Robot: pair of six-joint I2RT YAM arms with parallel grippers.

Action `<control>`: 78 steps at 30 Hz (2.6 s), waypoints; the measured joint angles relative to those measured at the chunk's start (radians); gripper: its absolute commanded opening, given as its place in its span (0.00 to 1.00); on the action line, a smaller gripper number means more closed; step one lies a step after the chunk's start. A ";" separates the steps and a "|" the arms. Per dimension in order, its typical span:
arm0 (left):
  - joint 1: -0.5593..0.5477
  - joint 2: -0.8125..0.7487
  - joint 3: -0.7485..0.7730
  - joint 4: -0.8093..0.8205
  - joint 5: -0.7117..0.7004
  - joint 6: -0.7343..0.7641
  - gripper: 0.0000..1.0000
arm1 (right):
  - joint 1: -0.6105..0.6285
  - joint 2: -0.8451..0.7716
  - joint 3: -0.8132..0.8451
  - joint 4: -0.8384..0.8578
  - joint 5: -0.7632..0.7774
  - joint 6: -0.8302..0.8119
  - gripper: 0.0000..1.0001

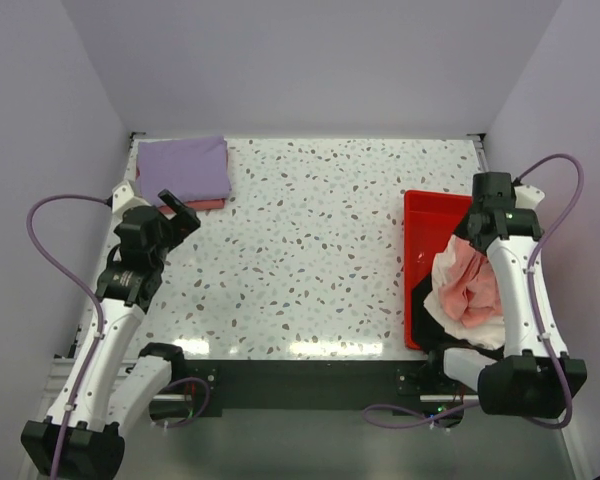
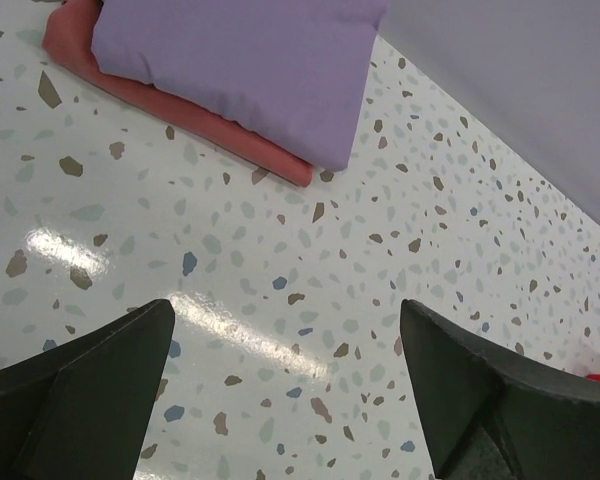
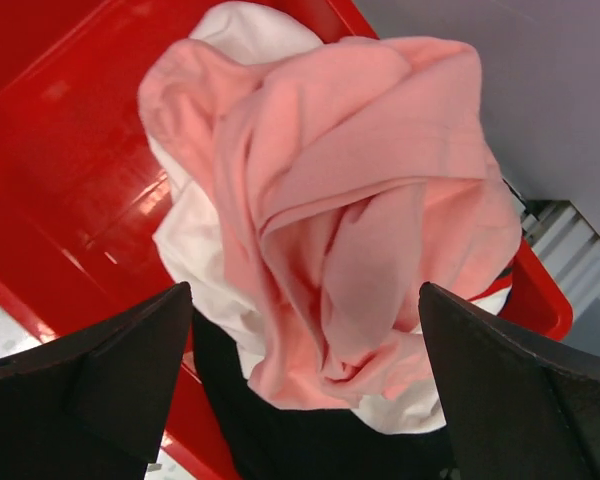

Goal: Fold and stack the t-shirts
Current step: Grab the tshirt from the pile, then move the tshirt to the center of the board

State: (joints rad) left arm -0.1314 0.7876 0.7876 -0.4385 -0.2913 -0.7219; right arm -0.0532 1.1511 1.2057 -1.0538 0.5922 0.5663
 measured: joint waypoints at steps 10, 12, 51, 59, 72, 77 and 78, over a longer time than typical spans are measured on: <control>0.000 0.034 0.000 0.005 0.027 0.000 1.00 | -0.100 0.164 -0.042 0.046 -0.018 0.000 0.82; 0.000 0.033 0.000 0.005 0.027 0.000 1.00 | -0.107 0.190 -0.055 0.068 -0.020 -0.003 0.68; 0.000 0.019 -0.001 0.011 0.040 0.004 1.00 | -0.117 0.042 0.505 0.005 -0.011 -0.159 0.06; 0.000 0.019 0.000 0.009 0.042 0.004 1.00 | -0.122 0.112 0.746 0.039 -0.341 -0.267 0.05; 0.000 -0.027 0.000 -0.005 0.139 -0.002 1.00 | 0.466 0.453 0.761 0.166 -0.900 -0.512 0.14; 0.000 -0.035 0.000 -0.030 0.171 -0.002 1.00 | 0.613 0.497 0.699 0.253 -1.025 -0.603 0.16; 0.000 -0.042 0.000 -0.039 0.177 -0.002 1.00 | 0.634 0.495 0.672 0.276 -1.041 -0.620 0.18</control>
State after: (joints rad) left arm -0.1314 0.7460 0.7872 -0.4774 -0.1139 -0.7238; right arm 0.5812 1.6463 1.8774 -0.7776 -0.4484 -0.0540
